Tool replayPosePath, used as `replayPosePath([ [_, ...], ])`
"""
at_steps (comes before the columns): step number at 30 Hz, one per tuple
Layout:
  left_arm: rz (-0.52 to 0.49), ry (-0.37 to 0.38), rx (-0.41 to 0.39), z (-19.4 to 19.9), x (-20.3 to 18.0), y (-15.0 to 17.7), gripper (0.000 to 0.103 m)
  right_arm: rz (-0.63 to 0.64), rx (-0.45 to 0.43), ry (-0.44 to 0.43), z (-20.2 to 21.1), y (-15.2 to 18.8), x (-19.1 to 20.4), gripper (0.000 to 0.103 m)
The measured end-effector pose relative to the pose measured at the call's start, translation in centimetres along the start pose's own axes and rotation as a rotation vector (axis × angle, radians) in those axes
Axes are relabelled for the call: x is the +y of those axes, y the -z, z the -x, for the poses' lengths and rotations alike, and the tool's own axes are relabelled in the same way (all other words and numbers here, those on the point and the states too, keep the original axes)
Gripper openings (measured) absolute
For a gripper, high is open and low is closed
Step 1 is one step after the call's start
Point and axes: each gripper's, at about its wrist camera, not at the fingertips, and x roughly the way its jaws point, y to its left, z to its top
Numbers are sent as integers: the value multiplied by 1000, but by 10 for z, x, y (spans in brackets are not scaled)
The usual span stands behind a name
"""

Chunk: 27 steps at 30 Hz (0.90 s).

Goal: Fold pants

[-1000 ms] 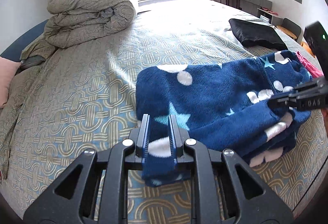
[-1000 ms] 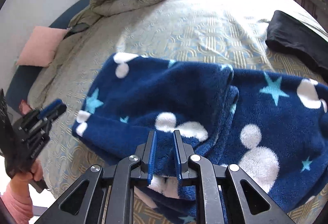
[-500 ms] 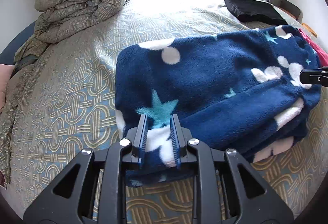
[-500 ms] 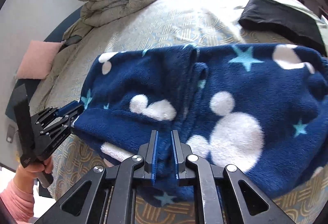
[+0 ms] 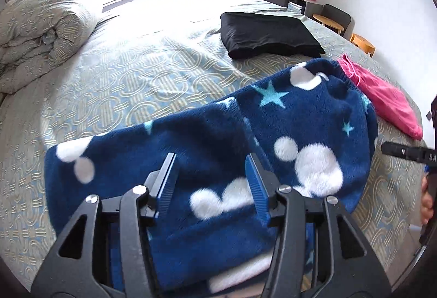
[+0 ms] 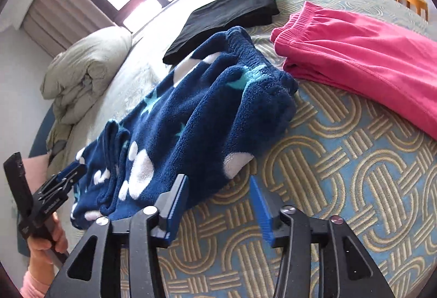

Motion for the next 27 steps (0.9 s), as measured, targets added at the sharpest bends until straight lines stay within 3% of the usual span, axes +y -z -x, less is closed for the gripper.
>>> replayPosePath([
  [4,81,64,107,-47,-6,-17,53,-86,-29,-61,-8,-8,-18,67],
  [5,97,47,145,-60,-9,-15,52,-114,-27,-72,-14,-9,-19,68],
  [7,92,-4,141,-71,-13,-10,53,-170,-12,-97,-23,-14,-29,69],
  [10,36,-27,134,-66,-25,-8,57,-224,-3,-144,-32,-21,-40,69],
  [13,14,4,150,-55,-29,-9,58,-233,-14,-162,-33,-28,-40,72],
  [20,131,189,154,-28,-20,-7,60,-283,-6,-161,-48,-41,-33,77],
  [24,130,196,141,-19,-8,2,61,-326,10,-119,-56,-49,-30,78],
  [25,133,197,143,-18,-3,4,61,-330,12,-106,-57,-51,-28,72],
  [26,143,205,149,-18,4,7,62,-329,6,-80,-57,-52,-26,44],
  [27,155,211,154,-18,10,10,62,-310,1,-38,-57,-54,-22,28],
])
